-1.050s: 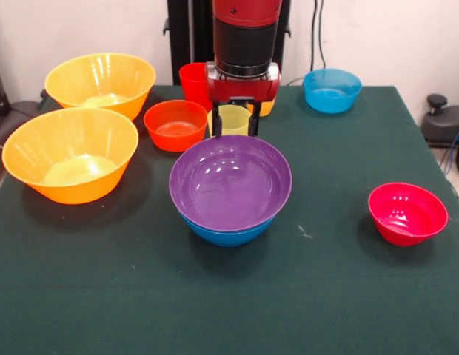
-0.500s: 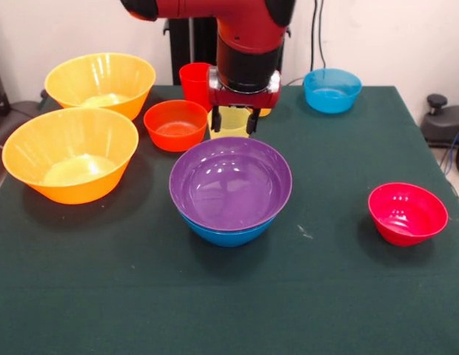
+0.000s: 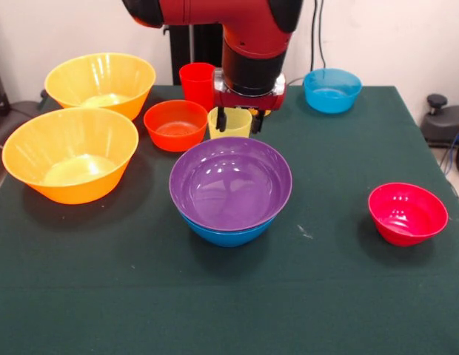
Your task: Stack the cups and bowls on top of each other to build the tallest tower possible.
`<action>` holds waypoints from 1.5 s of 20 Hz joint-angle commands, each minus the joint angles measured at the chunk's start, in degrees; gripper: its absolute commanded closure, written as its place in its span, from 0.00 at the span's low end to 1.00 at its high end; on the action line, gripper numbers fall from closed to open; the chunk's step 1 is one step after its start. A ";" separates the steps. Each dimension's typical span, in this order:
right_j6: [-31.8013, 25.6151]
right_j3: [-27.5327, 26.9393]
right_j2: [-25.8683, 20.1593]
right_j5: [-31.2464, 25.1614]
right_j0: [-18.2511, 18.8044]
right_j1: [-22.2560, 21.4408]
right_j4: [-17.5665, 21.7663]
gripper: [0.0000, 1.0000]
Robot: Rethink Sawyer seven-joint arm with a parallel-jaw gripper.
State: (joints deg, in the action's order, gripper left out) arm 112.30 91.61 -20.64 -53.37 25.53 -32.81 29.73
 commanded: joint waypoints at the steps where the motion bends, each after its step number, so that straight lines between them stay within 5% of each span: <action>1: 3.33 -0.28 1.37 1.88 -0.44 1.23 -0.92 0.00; 30: -1.19 -9.32 1.99 0.09 -0.54 9.16 -0.05 0.00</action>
State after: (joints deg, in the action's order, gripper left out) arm 112.30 88.19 -18.06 -53.36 25.55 -25.81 29.28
